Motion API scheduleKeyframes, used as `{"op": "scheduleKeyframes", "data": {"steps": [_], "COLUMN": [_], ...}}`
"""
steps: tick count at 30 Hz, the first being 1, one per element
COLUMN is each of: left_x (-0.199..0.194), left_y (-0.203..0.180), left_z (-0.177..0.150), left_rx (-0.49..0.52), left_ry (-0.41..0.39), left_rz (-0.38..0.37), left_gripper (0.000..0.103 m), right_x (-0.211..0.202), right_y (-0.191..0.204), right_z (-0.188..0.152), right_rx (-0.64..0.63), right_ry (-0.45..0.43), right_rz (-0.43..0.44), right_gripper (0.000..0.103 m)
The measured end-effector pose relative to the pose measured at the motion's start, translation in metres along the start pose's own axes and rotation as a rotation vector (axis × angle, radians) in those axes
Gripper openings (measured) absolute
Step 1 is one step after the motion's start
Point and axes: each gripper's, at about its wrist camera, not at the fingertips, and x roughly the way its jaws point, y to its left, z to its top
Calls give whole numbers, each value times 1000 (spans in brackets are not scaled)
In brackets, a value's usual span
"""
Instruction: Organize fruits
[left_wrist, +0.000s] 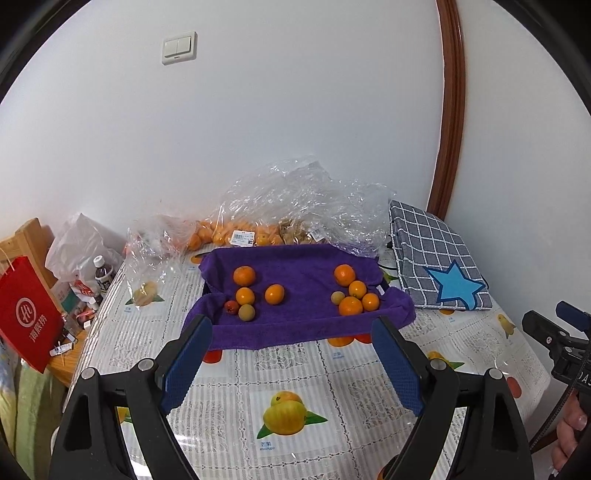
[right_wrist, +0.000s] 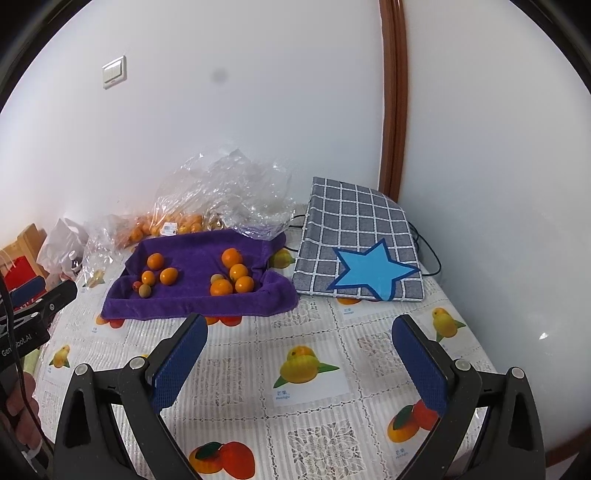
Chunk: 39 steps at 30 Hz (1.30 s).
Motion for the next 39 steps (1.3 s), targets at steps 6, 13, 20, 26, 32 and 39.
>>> {"op": "scheduleKeyframes", "data": {"steps": [6,13,20,26,32,39], "left_x": [-1,-4,-7,-9,-10,-11], "left_y": [-2,-4,-6,-4,-1,3], "left_z": [0,-1,-1,-2,-3,-3], "left_rx": [-1,-1,-3,-11,-14,-30], "left_ry": [-5,-5,-16,-16,-21,-21], "left_rz": [-4,-10,-20,-21,-16,-17], "left_gripper": [87,87,87,87,88,88], "right_x": [-2,-7,-12,-14,-15,-15], "right_y": [1,3,4,4,5,8], "right_z": [0,-1,-2,-2,-3,-4], "right_rx": [-7,-15,-21,-22,-25,-35], "right_ry": [-1,-7,-17,-21,-22,-22], "right_rz": [-5,-10,-18,-31,-26,-27], "right_gripper": [99,99,99,99,99,99]}}
